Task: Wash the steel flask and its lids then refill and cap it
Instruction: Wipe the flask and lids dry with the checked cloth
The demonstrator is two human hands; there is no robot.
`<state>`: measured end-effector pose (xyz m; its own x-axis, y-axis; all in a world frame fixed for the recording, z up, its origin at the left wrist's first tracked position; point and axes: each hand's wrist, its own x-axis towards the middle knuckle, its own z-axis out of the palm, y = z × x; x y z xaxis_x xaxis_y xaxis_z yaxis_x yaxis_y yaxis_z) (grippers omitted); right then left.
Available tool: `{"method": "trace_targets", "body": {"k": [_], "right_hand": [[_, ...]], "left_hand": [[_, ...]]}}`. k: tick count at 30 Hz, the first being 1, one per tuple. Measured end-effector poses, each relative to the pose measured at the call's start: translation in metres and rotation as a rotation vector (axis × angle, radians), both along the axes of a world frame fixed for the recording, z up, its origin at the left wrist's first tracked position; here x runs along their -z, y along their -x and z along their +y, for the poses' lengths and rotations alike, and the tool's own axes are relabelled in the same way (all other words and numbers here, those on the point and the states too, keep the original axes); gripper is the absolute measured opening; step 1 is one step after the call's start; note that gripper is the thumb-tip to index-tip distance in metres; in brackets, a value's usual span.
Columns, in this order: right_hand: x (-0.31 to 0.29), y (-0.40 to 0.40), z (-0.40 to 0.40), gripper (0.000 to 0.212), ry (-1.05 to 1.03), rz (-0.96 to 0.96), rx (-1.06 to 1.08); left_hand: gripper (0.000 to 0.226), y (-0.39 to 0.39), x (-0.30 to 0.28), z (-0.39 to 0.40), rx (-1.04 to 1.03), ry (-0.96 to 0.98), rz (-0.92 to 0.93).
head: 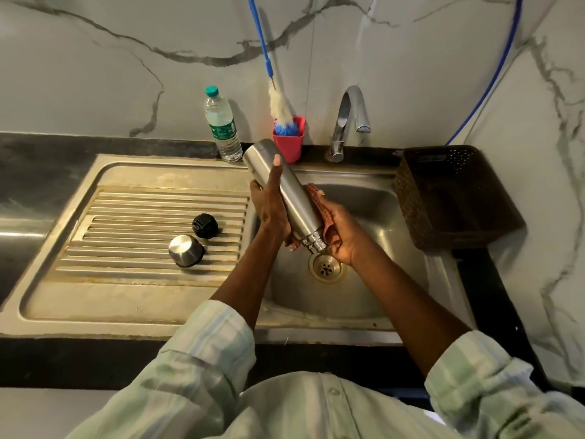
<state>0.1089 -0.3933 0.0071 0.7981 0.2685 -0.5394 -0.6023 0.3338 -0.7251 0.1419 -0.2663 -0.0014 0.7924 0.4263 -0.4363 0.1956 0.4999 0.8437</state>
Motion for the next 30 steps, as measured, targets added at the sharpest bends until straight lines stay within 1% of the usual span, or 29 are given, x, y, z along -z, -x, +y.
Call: {"method": "trace_targets", "body": {"k": [1,2,4,5,6,7,8,9,10,11,12,13,14,15,16,17,18,19,20,21,22,23,24,25,26,27,28,29,30], "right_hand": [[0.0,0.003,0.003,0.037,0.088,-0.075,0.028],[0.0,0.008,0.009,0.035,0.291,-0.187,0.101],[0.015,0.019,0.019,0.038,0.75,-0.57,0.188],[0.031,0.023,0.022,0.044,0.97,-0.752,0.139],[0.042,0.027,0.024,0.048,1.128,-0.846,0.085],[0.048,0.028,0.022,0.049,1.156,-0.808,0.085],[0.043,0.026,0.018,0.046,1.053,-0.676,0.112],[0.033,0.023,0.014,0.044,0.814,-0.468,0.147],[0.023,0.018,0.009,0.045,0.448,-0.225,0.139],[0.018,0.014,0.001,0.045,0.076,-0.037,0.096],[0.011,0.014,-0.006,0.045,-0.151,0.091,0.094],[0.006,0.013,-0.01,0.044,-0.241,0.126,0.108],[-0.001,0.014,-0.009,0.041,-0.24,0.088,0.115],[-0.002,0.016,-0.003,0.038,-0.12,0.002,0.139],[-0.006,0.019,0.005,0.035,0.061,-0.11,0.172],[-0.005,0.02,0.013,0.035,0.337,-0.268,0.231],[0.0,0.019,0.02,0.037,0.592,-0.478,0.257],[0.009,0.019,0.025,0.041,0.8,-0.683,0.226],[0.021,0.017,0.026,0.043,0.94,-0.764,0.189],[0.027,0.015,0.023,0.042,0.94,-0.742,0.202],[0.023,0.013,0.02,0.039,0.797,-0.602,0.222],[0.02,0.011,0.016,0.038,0.525,-0.392,0.24],[0.018,0.01,0.009,0.041,0.166,-0.156,0.181],[0.018,0.009,0.002,0.045,-0.099,0.028,0.124],[0.014,0.01,-0.003,0.048,-0.229,0.119,0.099],[0.015,0.009,-0.005,0.051,-0.258,0.124,0.098],[0.013,0.012,-0.003,0.055,-0.226,0.083,0.108],[0.012,0.015,0.002,0.055,-0.109,-0.01,0.133],[0.01,0.017,0.009,0.048,0.094,-0.125,0.204]], "left_hand": [[0.098,-0.004,0.0,0.001,-0.001,0.012,-0.008],[0.095,-0.003,-0.003,0.0,-0.016,0.047,-0.016],[0.087,-0.008,-0.003,-0.004,-0.096,0.151,-0.005],[0.084,-0.009,0.001,-0.007,-0.124,0.161,0.01],[0.081,-0.011,0.001,-0.008,-0.153,0.173,0.014],[0.08,-0.013,0.004,-0.008,-0.149,0.16,0.006],[0.08,-0.013,0.006,-0.008,-0.122,0.136,0.006],[0.08,-0.014,0.008,-0.008,-0.067,0.109,0.006],[0.08,-0.015,0.009,-0.007,-0.009,0.096,-0.005],[0.079,-0.015,0.01,-0.006,0.03,0.103,-0.012],[0.077,-0.015,0.009,-0.005,0.047,0.123,-0.033],[0.073,-0.015,0.009,-0.004,0.048,0.134,-0.05],[0.068,-0.016,0.008,-0.003,0.033,0.138,-0.064],[0.064,-0.017,0.007,-0.003,-0.001,0.147,-0.079],[0.062,-0.018,0.005,-0.002,-0.043,0.167,-0.088],[0.061,-0.021,0.004,-0.002,-0.101,0.2,-0.086],[0.062,-0.022,0.003,-0.002,-0.159,0.234,-0.068],[0.062,-0.022,0.0,-0.003,-0.203,0.256,-0.044],[0.063,-0.021,-0.002,-0.005,-0.229,0.245,-0.033],[0.064,-0.02,-0.002,-0.007,-0.22,0.207,-0.036],[0.063,-0.021,0.001,-0.007,-0.177,0.158,-0.059],[0.062,-0.02,0.004,-0.006,-0.105,0.114,-0.092],[0.063,-0.019,0.006,-0.004,-0.021,0.091,-0.128],[0.068,-0.017,0.005,-0.002,0.057,0.095,-0.157],[0.075,-0.015,0.004,0.0,0.121,0.106,-0.162],[0.08,-0.015,0.007,0.001,0.155,0.122,-0.161],[0.081,-0.016,0.009,0.001,0.132,0.13,-0.152],[0.079,-0.015,0.01,0.001,0.081,0.136,-0.138],[0.074,-0.014,0.007,0.001,0.013,0.158,-0.141]]}}
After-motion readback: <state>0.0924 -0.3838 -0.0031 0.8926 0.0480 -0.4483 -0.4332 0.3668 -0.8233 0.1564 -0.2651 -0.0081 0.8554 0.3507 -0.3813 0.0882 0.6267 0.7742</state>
